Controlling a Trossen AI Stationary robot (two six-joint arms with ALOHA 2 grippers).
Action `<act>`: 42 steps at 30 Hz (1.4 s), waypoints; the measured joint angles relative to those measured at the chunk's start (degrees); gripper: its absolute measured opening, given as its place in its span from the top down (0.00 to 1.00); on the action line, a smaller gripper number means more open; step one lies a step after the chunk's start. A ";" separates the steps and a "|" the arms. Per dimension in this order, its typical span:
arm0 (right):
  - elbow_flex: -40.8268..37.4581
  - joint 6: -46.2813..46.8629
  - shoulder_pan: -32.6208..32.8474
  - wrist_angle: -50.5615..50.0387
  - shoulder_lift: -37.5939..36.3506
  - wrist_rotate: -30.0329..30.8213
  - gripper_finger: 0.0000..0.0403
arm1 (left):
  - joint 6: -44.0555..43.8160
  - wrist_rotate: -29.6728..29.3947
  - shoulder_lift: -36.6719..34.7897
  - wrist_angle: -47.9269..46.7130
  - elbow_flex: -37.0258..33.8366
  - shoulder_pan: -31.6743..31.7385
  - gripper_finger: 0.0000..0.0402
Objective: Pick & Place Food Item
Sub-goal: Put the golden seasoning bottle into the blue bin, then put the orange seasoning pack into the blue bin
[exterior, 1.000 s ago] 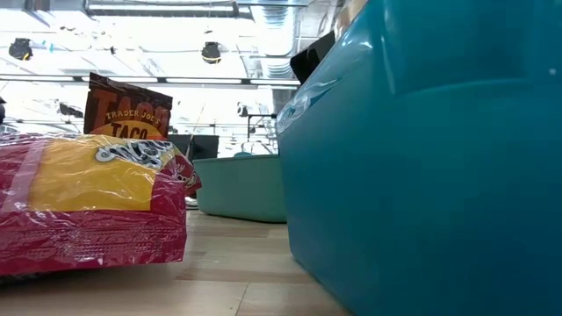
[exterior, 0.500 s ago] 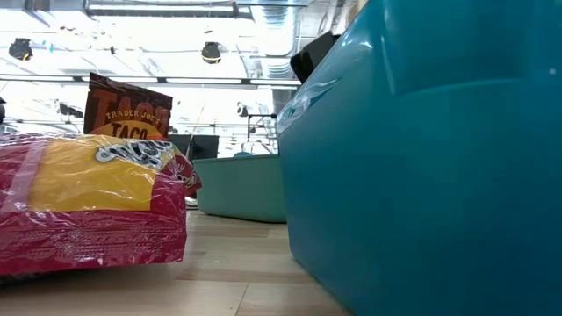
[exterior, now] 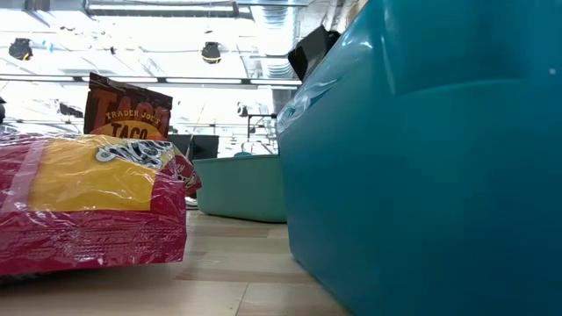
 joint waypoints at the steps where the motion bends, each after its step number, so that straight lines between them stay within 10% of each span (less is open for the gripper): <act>1: 0.00 0.02 0.00 -0.02 -0.35 -0.06 0.06 | -0.01 -0.01 0.00 -0.01 0.01 0.00 0.44; 42: 0.00 13.45 -8.52 -9.22 -27.27 -1.63 0.06 | 0.00 0.00 0.00 0.00 -0.01 0.00 0.44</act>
